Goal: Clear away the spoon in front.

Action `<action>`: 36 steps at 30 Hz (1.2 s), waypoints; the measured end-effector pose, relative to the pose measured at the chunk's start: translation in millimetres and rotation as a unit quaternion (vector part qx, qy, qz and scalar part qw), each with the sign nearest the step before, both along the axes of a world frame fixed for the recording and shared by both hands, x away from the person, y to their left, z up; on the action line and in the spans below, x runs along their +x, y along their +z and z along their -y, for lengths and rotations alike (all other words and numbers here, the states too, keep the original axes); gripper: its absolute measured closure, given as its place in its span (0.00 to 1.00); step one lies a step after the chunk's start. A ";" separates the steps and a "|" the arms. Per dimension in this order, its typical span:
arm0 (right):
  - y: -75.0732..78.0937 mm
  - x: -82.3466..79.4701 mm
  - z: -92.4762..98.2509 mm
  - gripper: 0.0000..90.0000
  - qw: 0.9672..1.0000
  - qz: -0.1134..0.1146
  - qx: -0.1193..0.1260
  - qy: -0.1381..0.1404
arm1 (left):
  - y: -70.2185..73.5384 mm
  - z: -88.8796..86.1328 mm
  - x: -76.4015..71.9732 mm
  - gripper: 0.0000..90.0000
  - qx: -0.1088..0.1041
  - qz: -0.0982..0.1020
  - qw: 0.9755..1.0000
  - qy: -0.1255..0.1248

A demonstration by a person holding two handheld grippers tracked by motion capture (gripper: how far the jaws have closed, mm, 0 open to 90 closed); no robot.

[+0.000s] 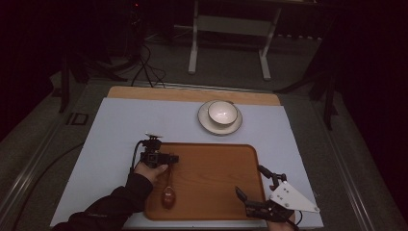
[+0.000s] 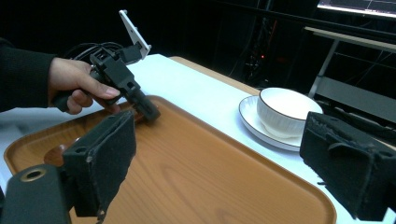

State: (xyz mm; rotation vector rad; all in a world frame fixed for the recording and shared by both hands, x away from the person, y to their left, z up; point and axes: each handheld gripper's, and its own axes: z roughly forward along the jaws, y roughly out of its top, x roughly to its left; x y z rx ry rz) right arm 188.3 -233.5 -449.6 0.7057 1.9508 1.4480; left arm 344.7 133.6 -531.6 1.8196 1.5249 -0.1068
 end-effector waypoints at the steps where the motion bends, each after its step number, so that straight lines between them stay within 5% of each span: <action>1: 0.0 0.1 0.1 0.12 1.000 0.000 0.000 0.000 | 0.0 -0.1 0.5 0.67 0.004 0.001 1.000 0.001; 10: 0.3 -0.1 -0.3 0.12 1.000 0.000 -0.001 0.002 | 3.7 5.0 1.4 0.58 0.033 0.014 0.999 -0.012; 15: 0.2 0.0 -0.5 0.12 1.000 -0.001 -0.001 0.002 | 8.5 5.6 2.6 0.58 0.078 0.041 0.996 -0.017; 20: 0.0 0.4 -0.7 0.12 1.000 -0.002 -0.002 0.003 | 10.6 5.0 4.3 0.58 0.090 0.044 0.995 -0.019; 24: 0.0 0.4 -0.9 0.12 1.000 -0.003 -0.002 0.003 | 10.3 7.6 7.9 0.53 0.118 0.047 0.991 -0.038; 29: 0.2 0.3 -0.7 0.12 1.000 -0.002 -0.002 0.002 | 12.3 -0.7 10.4 0.53 0.108 0.048 0.993 -0.017; 36: 0.0 0.6 -1.0 0.12 1.000 -0.003 -0.002 0.003 | 21.1 -2.0 3.4 0.53 0.089 0.054 0.994 -0.025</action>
